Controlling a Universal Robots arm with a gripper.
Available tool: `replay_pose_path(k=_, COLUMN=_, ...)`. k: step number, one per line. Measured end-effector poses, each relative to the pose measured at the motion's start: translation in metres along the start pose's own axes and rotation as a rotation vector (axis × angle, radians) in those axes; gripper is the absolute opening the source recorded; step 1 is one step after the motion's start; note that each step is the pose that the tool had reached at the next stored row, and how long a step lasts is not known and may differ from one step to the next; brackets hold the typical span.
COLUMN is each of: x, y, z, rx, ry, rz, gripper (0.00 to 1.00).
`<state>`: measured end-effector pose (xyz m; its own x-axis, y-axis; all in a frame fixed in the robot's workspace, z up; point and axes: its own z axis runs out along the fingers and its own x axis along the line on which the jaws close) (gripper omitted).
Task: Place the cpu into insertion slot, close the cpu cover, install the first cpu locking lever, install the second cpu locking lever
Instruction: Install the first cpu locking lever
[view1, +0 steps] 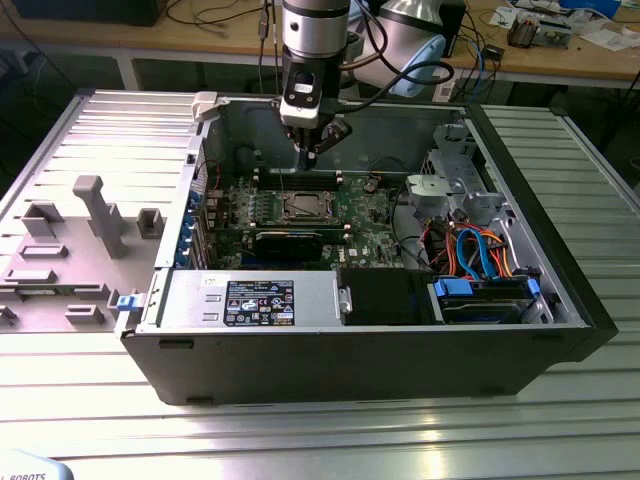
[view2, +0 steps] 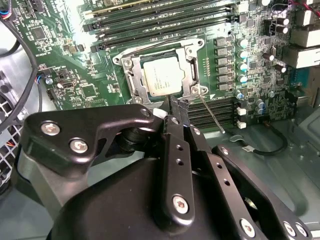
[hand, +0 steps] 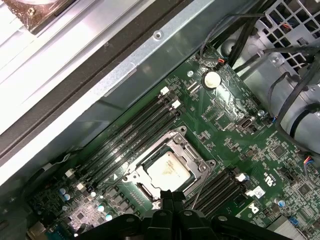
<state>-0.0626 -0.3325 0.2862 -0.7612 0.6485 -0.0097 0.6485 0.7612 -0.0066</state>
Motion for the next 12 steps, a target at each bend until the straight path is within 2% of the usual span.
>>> replay_pose_path(k=6, x=0.0003, y=-0.0002, z=0.0, rx=-0.0007, ry=-0.0004, rz=-0.044, gripper=0.11)
replay_pose_path(k=9, x=0.0017, y=-0.0014, z=0.0003, rx=-0.0066, ry=-0.0076, rz=-0.045, gripper=0.11)
replay_pose_path(k=12, x=0.0018, y=-0.0015, z=0.0005, rx=-0.0092, ry=-0.0106, rz=-0.047, gripper=0.11)
